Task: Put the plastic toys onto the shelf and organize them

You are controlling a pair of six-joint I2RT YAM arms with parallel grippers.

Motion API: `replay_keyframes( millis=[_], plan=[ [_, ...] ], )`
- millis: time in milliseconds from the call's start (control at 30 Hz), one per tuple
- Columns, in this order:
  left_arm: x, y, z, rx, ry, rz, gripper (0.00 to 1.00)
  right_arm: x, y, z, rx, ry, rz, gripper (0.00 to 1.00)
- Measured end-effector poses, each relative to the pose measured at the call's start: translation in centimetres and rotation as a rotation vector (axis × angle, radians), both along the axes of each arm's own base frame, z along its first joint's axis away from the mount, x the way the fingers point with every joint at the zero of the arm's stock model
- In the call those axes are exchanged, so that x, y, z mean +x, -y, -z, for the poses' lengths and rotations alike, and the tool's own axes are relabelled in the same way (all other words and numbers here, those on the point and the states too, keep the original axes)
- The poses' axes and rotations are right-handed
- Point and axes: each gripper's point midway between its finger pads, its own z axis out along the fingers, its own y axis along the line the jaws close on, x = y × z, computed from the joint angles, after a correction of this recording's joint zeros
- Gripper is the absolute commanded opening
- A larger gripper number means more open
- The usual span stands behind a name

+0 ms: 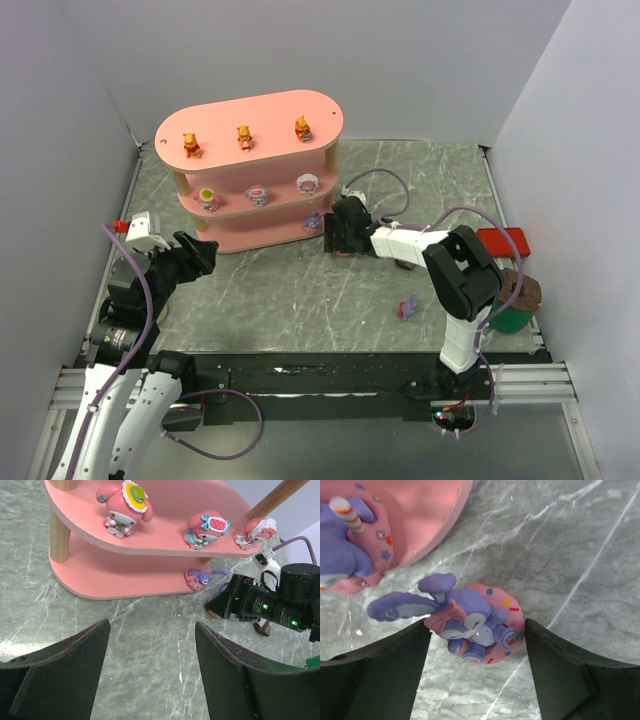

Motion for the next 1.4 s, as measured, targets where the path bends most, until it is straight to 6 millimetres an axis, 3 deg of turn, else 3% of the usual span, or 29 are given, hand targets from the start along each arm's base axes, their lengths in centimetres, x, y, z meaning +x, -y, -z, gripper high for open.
replay_keyframes(
  millis=[300,533,767,867,933,967,1100,1167,1400],
  plan=[
    [0.0,0.0,0.0,0.000,0.000,0.001,0.76,-0.7,-0.4,0.4,0.036,0.018,0.064,0.41],
    [0.0,0.0,0.0,0.000,-0.001,0.001,0.76,-2.7,-3.2,0.3,0.067,0.066,0.099,0.30],
    [0.0,0.0,0.0,0.000,-0.001,0.001,0.77,-9.1,-9.6,0.2,0.073,0.054,0.011,0.44],
    [0.0,0.0,0.1,0.000,-0.001,0.000,0.77,-11.1,-12.2,0.0,0.072,0.041,-0.018,0.60],
    [0.0,0.0,0.1,0.000,-0.002,0.001,0.77,-11.3,-13.1,0.0,0.072,0.042,-0.019,0.71],
    [0.0,0.0,0.2,0.000,-0.003,0.001,0.77,-11.2,-13.4,-0.1,0.074,0.046,-0.015,0.81],
    [0.0,0.0,0.3,0.001,-0.007,0.001,0.77,-10.9,-13.1,0.0,0.061,0.060,-0.006,0.94],
    [0.0,0.0,0.4,0.001,-0.007,0.001,0.77,-10.8,-13.0,0.0,0.048,0.069,-0.018,0.97],
    [0.0,0.0,0.4,0.001,-0.007,0.001,0.77,-10.9,-12.3,0.4,-0.005,0.135,-0.155,0.96]
  ],
)
